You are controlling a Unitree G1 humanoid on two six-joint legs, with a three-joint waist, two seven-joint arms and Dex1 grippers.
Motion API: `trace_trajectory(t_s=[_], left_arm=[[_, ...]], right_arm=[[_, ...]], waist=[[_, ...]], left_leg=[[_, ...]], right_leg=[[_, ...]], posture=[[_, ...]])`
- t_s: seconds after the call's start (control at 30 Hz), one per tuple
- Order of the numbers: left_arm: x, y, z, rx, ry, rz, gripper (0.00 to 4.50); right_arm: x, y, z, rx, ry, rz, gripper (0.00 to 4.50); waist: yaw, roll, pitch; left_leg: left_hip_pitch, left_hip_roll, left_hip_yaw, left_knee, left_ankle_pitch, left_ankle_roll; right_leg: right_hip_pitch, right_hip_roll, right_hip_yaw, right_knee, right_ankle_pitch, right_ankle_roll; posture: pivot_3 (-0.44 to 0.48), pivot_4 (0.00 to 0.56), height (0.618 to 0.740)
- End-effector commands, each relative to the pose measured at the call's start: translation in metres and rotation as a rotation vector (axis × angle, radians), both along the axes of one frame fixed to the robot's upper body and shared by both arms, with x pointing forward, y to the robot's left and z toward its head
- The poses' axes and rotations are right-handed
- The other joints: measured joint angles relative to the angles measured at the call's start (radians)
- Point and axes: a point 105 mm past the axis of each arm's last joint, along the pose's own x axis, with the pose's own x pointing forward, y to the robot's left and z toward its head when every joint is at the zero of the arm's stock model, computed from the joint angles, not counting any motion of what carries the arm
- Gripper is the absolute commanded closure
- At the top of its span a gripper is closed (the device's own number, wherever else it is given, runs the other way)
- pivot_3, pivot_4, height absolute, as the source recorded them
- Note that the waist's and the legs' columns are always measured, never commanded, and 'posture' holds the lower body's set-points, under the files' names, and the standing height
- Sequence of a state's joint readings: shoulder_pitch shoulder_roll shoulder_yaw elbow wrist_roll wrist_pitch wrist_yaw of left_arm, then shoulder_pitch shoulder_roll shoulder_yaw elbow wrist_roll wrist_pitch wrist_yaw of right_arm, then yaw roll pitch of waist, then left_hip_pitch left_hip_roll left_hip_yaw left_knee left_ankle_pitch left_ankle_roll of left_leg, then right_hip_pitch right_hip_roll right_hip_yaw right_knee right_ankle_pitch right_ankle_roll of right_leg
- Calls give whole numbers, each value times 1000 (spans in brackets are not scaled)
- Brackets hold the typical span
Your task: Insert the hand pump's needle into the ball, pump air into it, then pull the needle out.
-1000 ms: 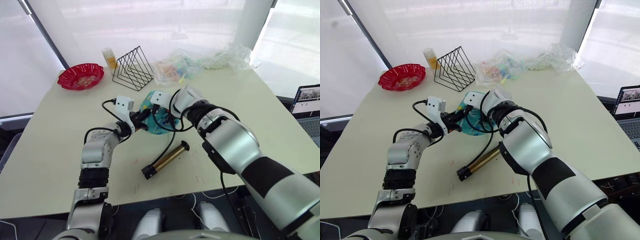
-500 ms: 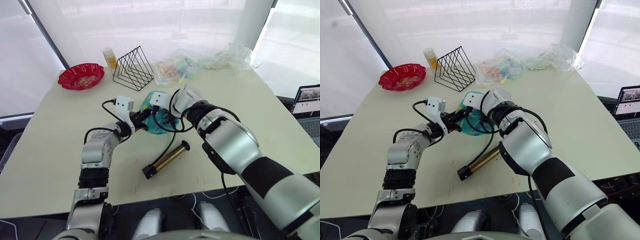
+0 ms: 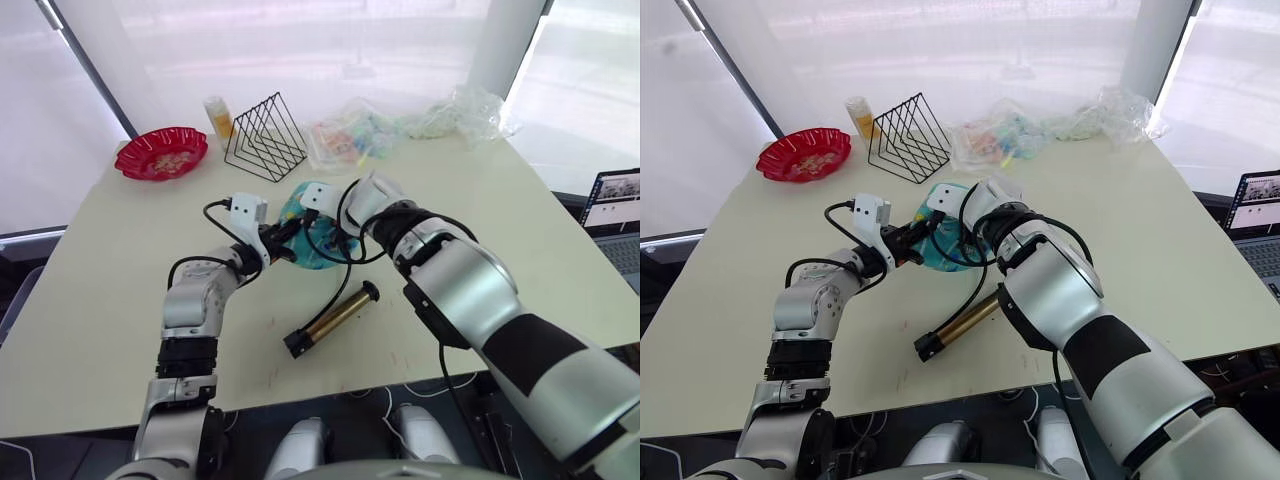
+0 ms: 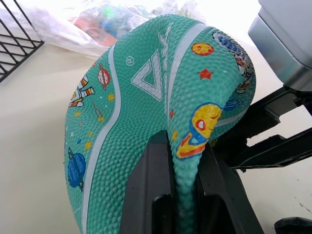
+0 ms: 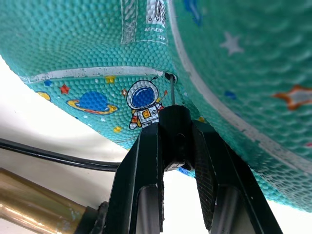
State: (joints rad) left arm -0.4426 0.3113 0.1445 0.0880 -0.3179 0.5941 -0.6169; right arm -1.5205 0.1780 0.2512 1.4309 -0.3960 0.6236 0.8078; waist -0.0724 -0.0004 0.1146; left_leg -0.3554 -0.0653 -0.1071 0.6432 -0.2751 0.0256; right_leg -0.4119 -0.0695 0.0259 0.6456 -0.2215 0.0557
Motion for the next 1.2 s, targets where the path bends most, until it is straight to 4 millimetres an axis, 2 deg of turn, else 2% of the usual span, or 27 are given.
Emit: trace_trajectory(t_s=[0.03,0.27,0.47,0.87,1.2], left_arm=[[-44,-90,-39,-137,209,-415,4481],[-48,-94,-39,-145,217,-437,4481],[-55,-101,-37,-165,228,-481,4481],[-56,-113,-25,-259,224,-499,4481],[-63,-114,-24,-284,242,-524,4481]], right_arm=[[-51,101,30,266,28,235,4184],[-51,105,31,283,4,231,4184],[-47,106,37,326,-7,196,4184],[-57,115,36,377,47,219,4184],[-53,117,45,426,28,200,4184]], waist=[[0,0,0],[-1,0,0],[-3,0,0],[-8,1,0],[-25,2,1]], left_leg=[[1,0,0,-1,0,0],[9,0,-3,-7,0,-1],[10,0,-6,-7,0,-3],[10,0,-13,-7,0,-7],[11,-1,-14,-7,0,-8]], right_leg=[[0,0,1,0,0,0],[5,1,1,0,-2,-3],[4,4,2,0,-2,-3],[5,8,1,0,-3,-4],[5,8,1,0,-3,-5]], posture=[[0,150,740],[0,150,740],[0,150,740],[0,150,740],[0,150,740]])
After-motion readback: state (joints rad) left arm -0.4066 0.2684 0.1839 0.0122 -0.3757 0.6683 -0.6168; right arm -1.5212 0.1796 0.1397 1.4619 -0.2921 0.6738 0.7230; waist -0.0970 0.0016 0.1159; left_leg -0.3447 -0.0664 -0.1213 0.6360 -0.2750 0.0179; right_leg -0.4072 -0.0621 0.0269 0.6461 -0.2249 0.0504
